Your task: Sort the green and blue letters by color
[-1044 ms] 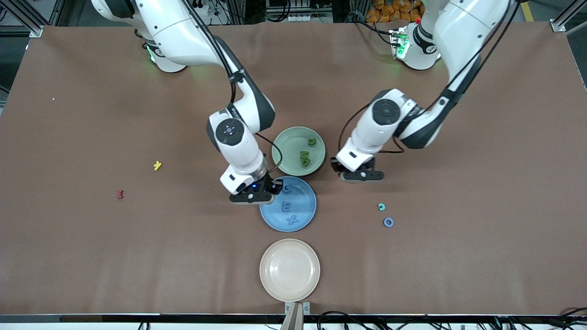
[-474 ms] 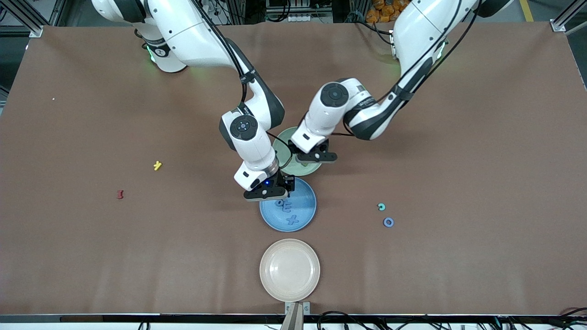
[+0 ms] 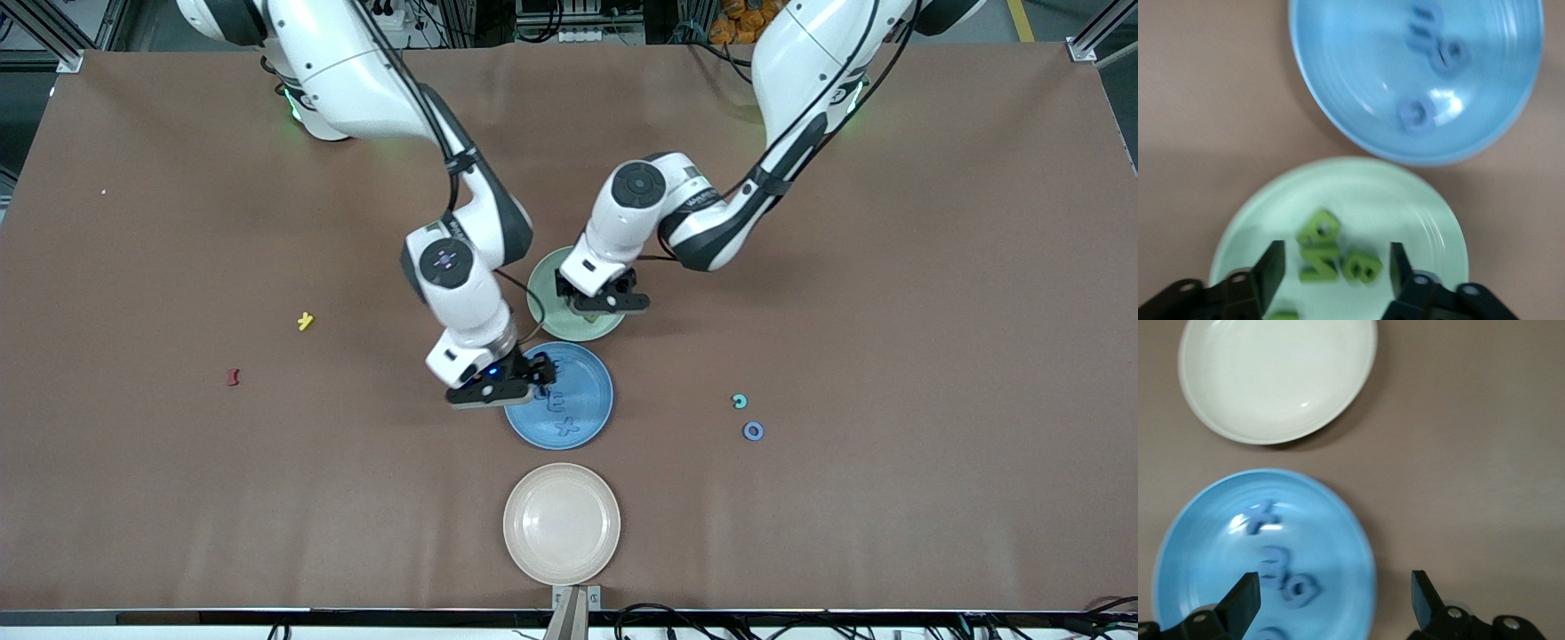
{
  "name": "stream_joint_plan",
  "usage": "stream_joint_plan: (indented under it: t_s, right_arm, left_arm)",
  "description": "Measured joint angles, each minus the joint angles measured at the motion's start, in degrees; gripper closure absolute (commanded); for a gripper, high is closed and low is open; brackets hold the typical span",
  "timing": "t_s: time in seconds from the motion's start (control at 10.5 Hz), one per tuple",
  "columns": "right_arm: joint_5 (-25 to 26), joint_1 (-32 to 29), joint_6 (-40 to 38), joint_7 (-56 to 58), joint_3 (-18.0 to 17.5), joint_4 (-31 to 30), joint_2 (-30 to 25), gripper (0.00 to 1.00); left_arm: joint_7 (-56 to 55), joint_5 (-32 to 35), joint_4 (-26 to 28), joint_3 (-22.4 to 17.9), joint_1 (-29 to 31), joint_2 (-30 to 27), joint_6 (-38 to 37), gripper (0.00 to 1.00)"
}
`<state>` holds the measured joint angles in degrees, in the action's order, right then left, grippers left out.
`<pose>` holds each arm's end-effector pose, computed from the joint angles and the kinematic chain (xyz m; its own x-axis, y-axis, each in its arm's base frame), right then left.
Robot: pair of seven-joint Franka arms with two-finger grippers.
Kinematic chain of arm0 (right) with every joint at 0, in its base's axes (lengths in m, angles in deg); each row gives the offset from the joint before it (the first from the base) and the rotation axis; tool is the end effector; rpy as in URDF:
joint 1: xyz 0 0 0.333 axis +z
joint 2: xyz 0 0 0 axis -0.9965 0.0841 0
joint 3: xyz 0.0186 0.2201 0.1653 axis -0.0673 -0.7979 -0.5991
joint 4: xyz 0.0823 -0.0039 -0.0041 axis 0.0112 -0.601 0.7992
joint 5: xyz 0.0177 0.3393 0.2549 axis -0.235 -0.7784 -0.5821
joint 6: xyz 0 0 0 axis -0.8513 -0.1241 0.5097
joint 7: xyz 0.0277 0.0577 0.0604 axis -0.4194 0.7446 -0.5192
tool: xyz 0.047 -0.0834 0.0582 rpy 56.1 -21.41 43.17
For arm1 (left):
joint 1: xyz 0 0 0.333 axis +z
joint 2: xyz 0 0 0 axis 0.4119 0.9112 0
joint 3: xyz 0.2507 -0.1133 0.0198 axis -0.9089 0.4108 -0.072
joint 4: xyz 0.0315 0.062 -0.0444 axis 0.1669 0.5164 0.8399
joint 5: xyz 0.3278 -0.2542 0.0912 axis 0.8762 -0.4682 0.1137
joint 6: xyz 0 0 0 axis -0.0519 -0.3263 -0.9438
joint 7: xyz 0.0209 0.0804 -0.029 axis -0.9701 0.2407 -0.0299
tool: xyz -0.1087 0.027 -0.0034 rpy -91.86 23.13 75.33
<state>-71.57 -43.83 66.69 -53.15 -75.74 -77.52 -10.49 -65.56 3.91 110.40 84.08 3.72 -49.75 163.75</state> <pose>0.6257 0.3904 0.2005 0.9635 0.0182 0.2672 0.0550 -0.9899 -0.1308 0.4510 -0.4851 0.1701 0.9933 0.1050 0.0487 0.0926 -0.9734 0.2095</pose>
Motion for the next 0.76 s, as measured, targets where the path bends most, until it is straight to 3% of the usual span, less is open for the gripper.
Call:
stream_joint_plan:
  t_s: [0.38, 0.76]
  right_arm:
    - [0.09, -12.63, -12.58, 15.52, 0.33, 0.97, -5.02, 0.00]
    - [0.16, -25.05, -24.13, 27.71, 0.39, 1.03, -10.16, 0.00]
  left_arm:
    - [0.00, 0.00, -3.62, -5.60, 1.83, -0.23, 0.00, 0.00]
    - [0.08, 0.00, -4.09, -6.12, 4.29, -0.51, -0.07, 0.00]
